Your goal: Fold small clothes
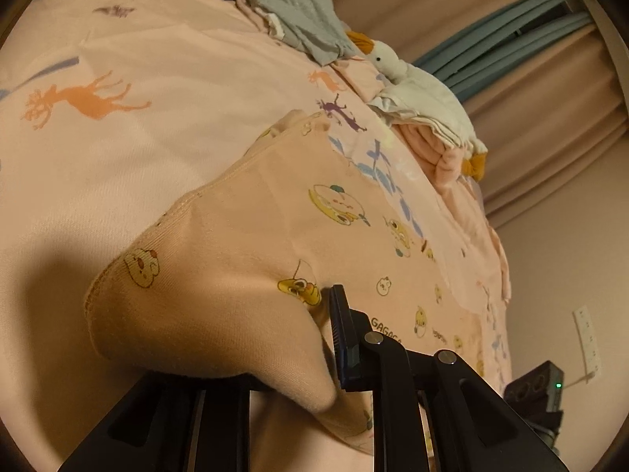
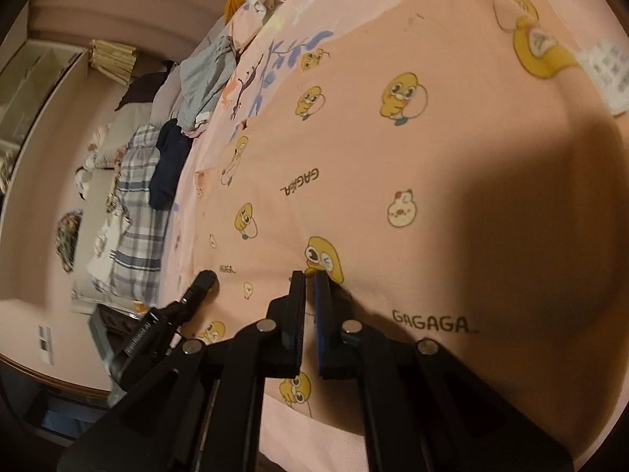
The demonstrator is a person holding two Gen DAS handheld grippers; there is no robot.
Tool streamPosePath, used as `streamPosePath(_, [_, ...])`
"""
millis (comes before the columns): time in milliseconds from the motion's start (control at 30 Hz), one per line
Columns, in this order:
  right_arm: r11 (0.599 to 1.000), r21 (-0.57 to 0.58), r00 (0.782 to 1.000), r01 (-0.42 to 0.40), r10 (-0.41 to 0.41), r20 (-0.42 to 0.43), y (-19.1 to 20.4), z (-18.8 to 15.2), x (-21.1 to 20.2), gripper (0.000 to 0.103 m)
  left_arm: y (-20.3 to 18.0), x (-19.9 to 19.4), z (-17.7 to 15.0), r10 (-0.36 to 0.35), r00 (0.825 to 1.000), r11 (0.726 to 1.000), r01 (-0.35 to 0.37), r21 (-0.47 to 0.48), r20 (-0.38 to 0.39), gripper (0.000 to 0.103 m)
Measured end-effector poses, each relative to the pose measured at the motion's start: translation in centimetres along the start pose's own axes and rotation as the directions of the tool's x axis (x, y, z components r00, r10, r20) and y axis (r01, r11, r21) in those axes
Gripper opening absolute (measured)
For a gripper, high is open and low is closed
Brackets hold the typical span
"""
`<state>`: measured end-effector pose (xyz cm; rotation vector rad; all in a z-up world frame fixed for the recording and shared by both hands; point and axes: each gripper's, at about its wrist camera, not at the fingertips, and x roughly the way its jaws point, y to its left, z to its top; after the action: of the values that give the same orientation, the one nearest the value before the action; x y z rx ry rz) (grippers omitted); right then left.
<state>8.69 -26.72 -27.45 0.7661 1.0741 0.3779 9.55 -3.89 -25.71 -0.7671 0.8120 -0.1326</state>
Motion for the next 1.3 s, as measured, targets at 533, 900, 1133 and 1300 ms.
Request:
streamPosePath(533, [0.999,0.025,0.993,0.033,-0.036,0.114,-1.7,0.9,-4.2,0.012,-5.2,-1.2,-0.6,-0.049,0.993,0.979,0.027,0.200,0.105,0.017])
streamPosePath(900, [0.976,0.217,0.931,-0.020,-0.061,0.359,-8.5,1.6,-13.9,0.020,-17.5,3.5,-14.1,0.032,0.977,0.535,0.162,0.829,-0.212,0.018])
streamPosePath(1133, [0.972,0.224,0.924,-0.065,-0.026,0.381,-9.2,1.4,-15.6,0.028,-18.9,0.9,-16.3,0.040,0.962,0.490,0.215,0.845,-0.269,0.026])
streamPosePath(1300, [0.997,0.063,0.933,-0.040,0.014,0.360,-6.0,1.4,-14.7,0.040,-17.5,-3.8,-16.0,0.022,0.977,0.414,0.185,0.892,-0.212,0.038])
